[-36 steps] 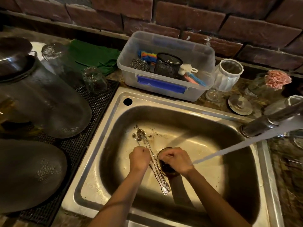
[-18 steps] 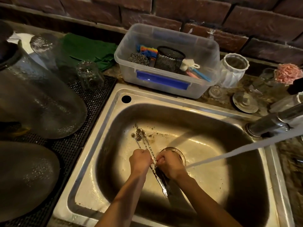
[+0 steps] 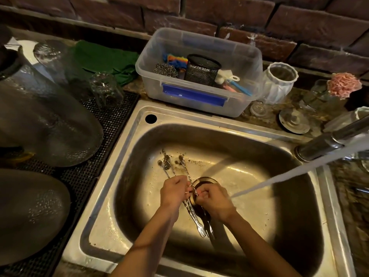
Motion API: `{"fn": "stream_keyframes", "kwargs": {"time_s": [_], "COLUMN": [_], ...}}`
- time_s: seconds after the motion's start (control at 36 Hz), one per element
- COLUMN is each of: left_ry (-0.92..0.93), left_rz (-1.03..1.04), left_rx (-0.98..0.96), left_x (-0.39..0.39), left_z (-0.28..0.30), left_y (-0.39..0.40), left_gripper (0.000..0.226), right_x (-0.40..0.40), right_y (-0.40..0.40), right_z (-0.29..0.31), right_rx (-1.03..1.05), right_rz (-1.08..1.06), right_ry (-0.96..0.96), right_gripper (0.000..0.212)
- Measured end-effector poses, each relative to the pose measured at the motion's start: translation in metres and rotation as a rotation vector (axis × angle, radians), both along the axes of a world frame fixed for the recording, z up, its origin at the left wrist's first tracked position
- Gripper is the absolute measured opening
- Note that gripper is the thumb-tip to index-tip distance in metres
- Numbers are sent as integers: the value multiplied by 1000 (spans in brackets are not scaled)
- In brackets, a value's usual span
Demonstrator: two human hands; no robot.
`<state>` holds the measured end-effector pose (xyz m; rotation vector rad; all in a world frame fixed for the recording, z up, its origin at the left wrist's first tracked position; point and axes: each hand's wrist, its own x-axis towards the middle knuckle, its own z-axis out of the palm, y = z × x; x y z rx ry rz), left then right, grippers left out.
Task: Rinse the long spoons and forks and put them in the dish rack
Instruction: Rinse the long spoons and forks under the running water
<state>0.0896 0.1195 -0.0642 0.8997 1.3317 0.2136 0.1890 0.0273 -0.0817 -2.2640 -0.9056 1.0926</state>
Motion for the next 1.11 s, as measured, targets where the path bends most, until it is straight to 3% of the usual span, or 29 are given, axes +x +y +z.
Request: {"fn": "stream_keyframes", "kwargs": {"time_s": [0.11,0.25,0.44,0.83,0.97,1.11], "left_ry": [-151,-253,-467,-624,-642,-648], "left_rz": [23,84,177,139,138,158], "left_rx": [-122,-256,-391,-432,-404,-409], "left_x": [4,13,25,31,33,31], "left_z": [6,16,31,61,71,76], "left_y": [-5,-16,-28,-47,-58,-70], "left_gripper": [14,14,20,26,25,27], "right_x": [6,10,15,18,13,8], "right_y": [-7,-20,-41,-75,-84,-98], "right_z": [14,28,55,85,104,119], "right_rx": [53,92,159,165,196,211], "right_rz": [-12,-181,-258,-320,-368,-297], "right_ry": [-27,55,130,272,498,421], "right_gripper": [16,15,19,13,10,20]}}
